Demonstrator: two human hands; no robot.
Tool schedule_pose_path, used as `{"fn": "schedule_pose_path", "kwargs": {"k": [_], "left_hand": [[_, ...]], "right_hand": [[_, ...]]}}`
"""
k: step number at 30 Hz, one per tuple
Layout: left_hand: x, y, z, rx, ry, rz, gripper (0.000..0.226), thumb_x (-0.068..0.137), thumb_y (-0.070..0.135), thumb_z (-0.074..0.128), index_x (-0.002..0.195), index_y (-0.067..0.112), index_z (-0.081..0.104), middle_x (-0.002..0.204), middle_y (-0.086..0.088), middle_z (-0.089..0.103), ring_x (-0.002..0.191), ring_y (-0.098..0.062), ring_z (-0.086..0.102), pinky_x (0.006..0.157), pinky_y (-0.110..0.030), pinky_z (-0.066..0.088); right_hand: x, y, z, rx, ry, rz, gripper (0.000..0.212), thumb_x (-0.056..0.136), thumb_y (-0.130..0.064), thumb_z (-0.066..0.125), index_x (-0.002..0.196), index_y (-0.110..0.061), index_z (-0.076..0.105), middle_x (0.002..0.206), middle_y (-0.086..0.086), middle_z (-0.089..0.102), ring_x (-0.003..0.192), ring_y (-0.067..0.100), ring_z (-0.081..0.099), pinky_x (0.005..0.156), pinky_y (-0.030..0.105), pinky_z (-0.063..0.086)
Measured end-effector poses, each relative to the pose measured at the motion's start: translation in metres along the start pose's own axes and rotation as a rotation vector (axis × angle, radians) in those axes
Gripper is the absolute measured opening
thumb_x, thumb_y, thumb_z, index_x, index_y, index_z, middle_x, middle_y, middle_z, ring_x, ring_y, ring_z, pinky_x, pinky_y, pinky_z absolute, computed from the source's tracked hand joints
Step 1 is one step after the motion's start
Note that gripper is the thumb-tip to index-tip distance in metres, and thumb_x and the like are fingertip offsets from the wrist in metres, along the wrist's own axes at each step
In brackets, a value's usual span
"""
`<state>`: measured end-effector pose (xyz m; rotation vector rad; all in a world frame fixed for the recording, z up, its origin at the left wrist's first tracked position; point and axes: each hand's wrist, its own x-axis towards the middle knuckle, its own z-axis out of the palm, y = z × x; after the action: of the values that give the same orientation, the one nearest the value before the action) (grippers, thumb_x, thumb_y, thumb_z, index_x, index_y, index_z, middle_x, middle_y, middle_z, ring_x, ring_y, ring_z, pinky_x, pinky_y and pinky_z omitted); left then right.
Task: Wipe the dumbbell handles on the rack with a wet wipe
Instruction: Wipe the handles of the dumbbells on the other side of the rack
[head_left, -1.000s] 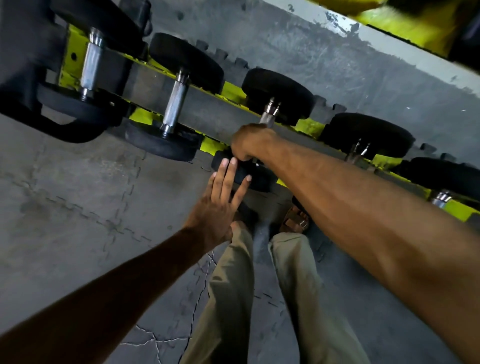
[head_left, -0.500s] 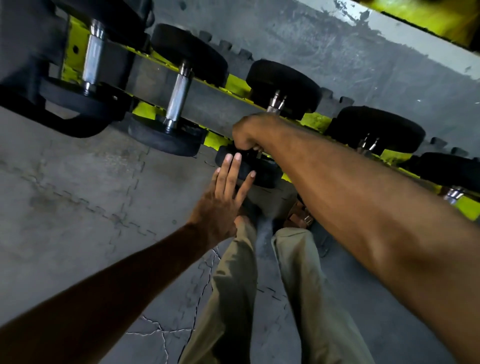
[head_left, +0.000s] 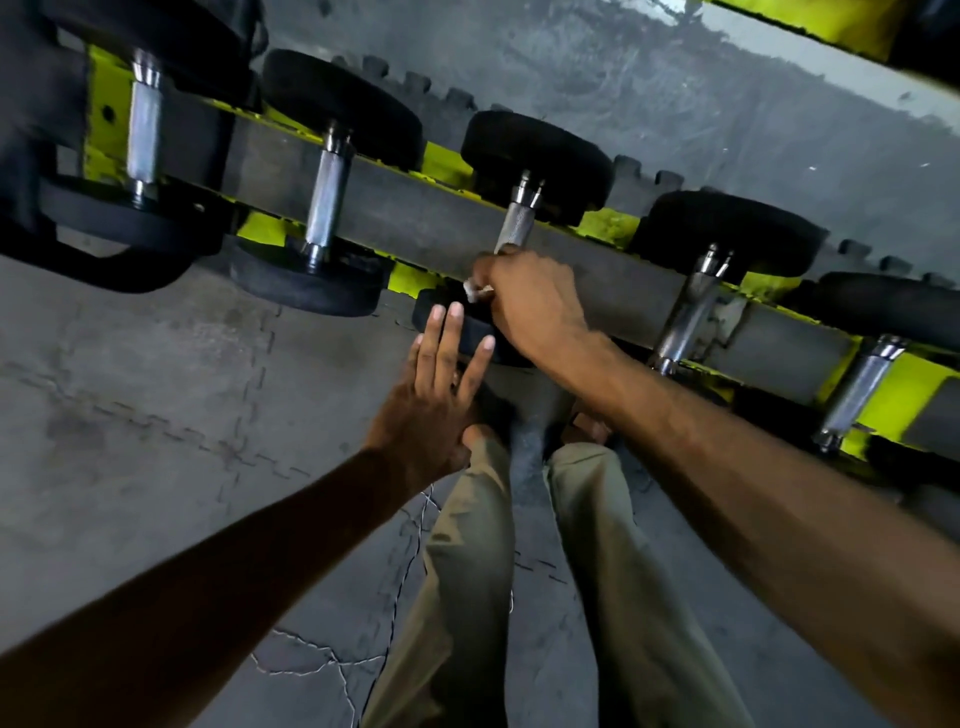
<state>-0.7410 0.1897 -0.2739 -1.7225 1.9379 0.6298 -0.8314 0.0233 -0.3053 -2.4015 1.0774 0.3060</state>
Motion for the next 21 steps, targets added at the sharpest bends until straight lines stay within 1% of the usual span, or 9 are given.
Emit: {"fn": "schedule_pose_path", "kwargs": {"k": [4,8,10,12,13,15,17,19,21], "left_hand": [[-0.001,-0.001,0.000,-0.016,-0.010,0.001,0.136,0.085,0.067,0.062,0.154,-0.001,-0.034,0.155,-0.045,-0.033,0.151,-0.060,-0.017,0.126,-0.063,0.012],[-0.001,0.000,0.001,-0.022,0.002,0.007,0.132,0.087,0.067,0.058,0.155,-0.001,-0.032,0.156,-0.045,-0.031,0.152,-0.060,-0.015,0.127,-0.062,0.011],[0.000,0.001,0.001,-0.036,0.009,0.006,0.130,0.087,0.066,0.057,0.155,-0.001,-0.032,0.156,-0.045,-0.030,0.151,-0.060,-0.015,0.127,-0.063,0.010],[0.000,0.001,0.001,-0.024,0.020,-0.004,0.133,0.086,0.065,0.060,0.155,-0.002,-0.031,0.156,-0.045,-0.029,0.152,-0.061,-0.013,0.127,-0.063,0.012],[0.000,0.001,0.002,-0.017,0.024,-0.006,0.135,0.084,0.066,0.062,0.155,-0.002,-0.031,0.156,-0.046,-0.028,0.152,-0.061,-0.012,0.127,-0.063,0.013],[-0.002,-0.001,0.003,-0.019,0.029,-0.007,0.136,0.084,0.066,0.064,0.155,-0.002,-0.030,0.156,-0.046,-0.028,0.152,-0.061,-0.012,0.127,-0.062,0.013],[-0.002,-0.002,0.005,-0.034,0.053,0.005,0.133,0.085,0.063,0.063,0.157,-0.002,-0.028,0.157,-0.046,-0.026,0.152,-0.061,-0.012,0.127,-0.062,0.011],[-0.001,-0.002,0.007,-0.041,0.074,0.020,0.128,0.086,0.059,0.062,0.158,-0.002,-0.025,0.158,-0.045,-0.026,0.151,-0.061,-0.013,0.127,-0.063,0.008],[-0.001,-0.001,0.007,-0.050,0.063,0.025,0.126,0.087,0.058,0.061,0.158,-0.001,-0.026,0.157,-0.045,-0.027,0.151,-0.061,-0.015,0.127,-0.064,0.006]], "right_hand": [[-0.008,-0.002,0.008,0.111,0.012,0.282,0.019,0.091,-0.026,0.062,0.108,-0.019,0.065,0.102,0.013,0.071,0.096,0.037,0.068,0.073,0.039,0.052],[-0.010,0.010,0.027,0.453,-0.034,0.582,0.017,0.088,-0.018,0.065,0.102,-0.017,0.074,0.102,0.013,0.074,0.100,0.034,0.068,0.082,0.038,0.054],[0.000,0.018,0.035,0.719,-0.083,0.669,0.014,0.085,-0.008,0.061,0.087,-0.012,0.074,0.087,0.011,0.075,0.087,0.029,0.070,0.074,0.036,0.054],[0.017,0.028,0.038,1.049,-0.121,0.751,0.023,0.086,0.004,0.053,0.072,-0.010,0.065,0.063,0.005,0.067,0.063,0.020,0.065,0.057,0.028,0.051],[0.027,0.034,0.036,1.221,-0.141,0.787,0.027,0.089,0.007,0.047,0.073,-0.010,0.060,0.060,0.004,0.063,0.056,0.016,0.061,0.051,0.024,0.050],[0.048,0.043,0.026,1.587,-0.194,0.830,0.027,0.097,0.003,0.034,0.090,-0.008,0.058,0.075,0.011,0.065,0.064,0.020,0.064,0.053,0.028,0.056],[0.066,0.052,0.021,1.947,-0.133,0.872,0.031,0.105,-0.008,0.027,0.104,-0.003,0.057,0.087,0.020,0.070,0.071,0.031,0.071,0.057,0.039,0.061],[0.078,0.058,0.024,2.258,-0.026,0.898,0.036,0.109,-0.019,0.026,0.106,0.000,0.057,0.081,0.025,0.072,0.063,0.036,0.072,0.051,0.051,0.059],[0.079,0.054,0.030,2.397,0.044,0.933,0.037,0.109,-0.019,0.027,0.104,0.002,0.056,0.079,0.026,0.071,0.061,0.038,0.072,0.050,0.055,0.058]]}}
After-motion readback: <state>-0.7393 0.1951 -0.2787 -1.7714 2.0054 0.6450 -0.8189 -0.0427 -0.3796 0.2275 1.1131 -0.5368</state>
